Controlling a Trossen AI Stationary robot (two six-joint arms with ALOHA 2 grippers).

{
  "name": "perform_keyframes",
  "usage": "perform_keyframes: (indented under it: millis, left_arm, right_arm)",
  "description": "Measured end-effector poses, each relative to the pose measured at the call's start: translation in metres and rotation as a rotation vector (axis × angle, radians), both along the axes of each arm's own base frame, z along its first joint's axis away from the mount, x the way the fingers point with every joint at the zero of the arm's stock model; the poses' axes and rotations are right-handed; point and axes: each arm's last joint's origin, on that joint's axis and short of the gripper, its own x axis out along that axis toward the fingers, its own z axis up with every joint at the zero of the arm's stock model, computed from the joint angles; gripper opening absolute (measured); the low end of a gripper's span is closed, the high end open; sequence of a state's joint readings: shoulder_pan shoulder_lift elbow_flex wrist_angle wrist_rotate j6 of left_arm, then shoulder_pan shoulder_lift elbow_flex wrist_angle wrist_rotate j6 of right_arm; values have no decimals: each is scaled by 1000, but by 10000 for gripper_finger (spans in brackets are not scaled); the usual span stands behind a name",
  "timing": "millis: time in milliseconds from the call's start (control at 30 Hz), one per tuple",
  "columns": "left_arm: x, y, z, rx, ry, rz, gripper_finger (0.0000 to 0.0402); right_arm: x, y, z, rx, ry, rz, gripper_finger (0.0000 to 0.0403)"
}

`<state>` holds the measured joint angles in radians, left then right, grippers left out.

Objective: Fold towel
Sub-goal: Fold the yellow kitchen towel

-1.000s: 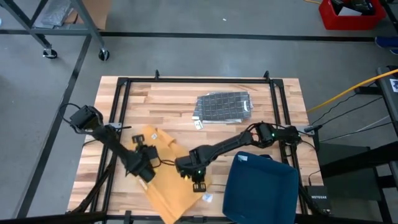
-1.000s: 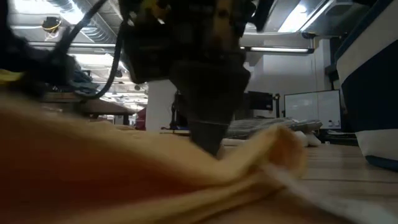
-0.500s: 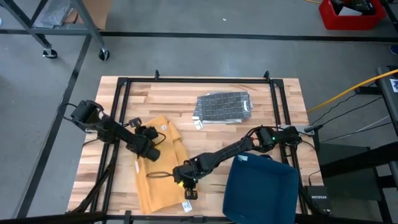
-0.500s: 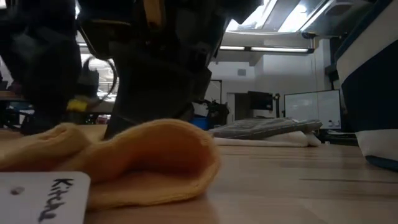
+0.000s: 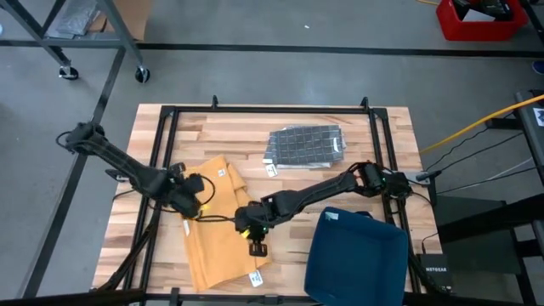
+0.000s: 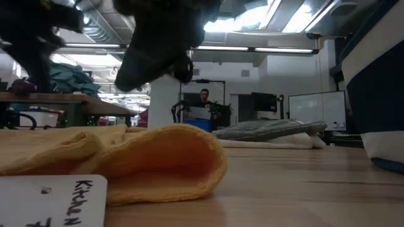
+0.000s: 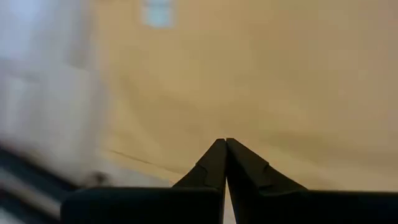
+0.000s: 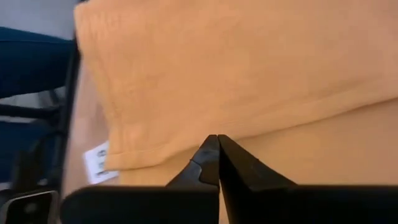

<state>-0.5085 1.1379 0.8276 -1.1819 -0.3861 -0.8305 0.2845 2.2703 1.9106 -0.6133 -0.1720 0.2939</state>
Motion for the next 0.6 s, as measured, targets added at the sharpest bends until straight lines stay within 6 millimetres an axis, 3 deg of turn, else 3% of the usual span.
perform_keyframes:
  millis: [100,200,467,600]
  left_arm:
    - [-7,-6,5,-172,-31,36,1]
    - [-9,-14,5,-239,-81,92,1]
    - [-4,-38,-21,-335,-156,147,1]
    - [-2,-40,-35,-280,-147,234,1]
  right_arm:
    - [-1,-3,7,-98,-41,-3,8]
    - [-4,-4,-2,-158,-7,15,9]
    - [-12,-9,-24,-201,86,35,9]
    - [-16,-10,-34,-211,114,40,9]
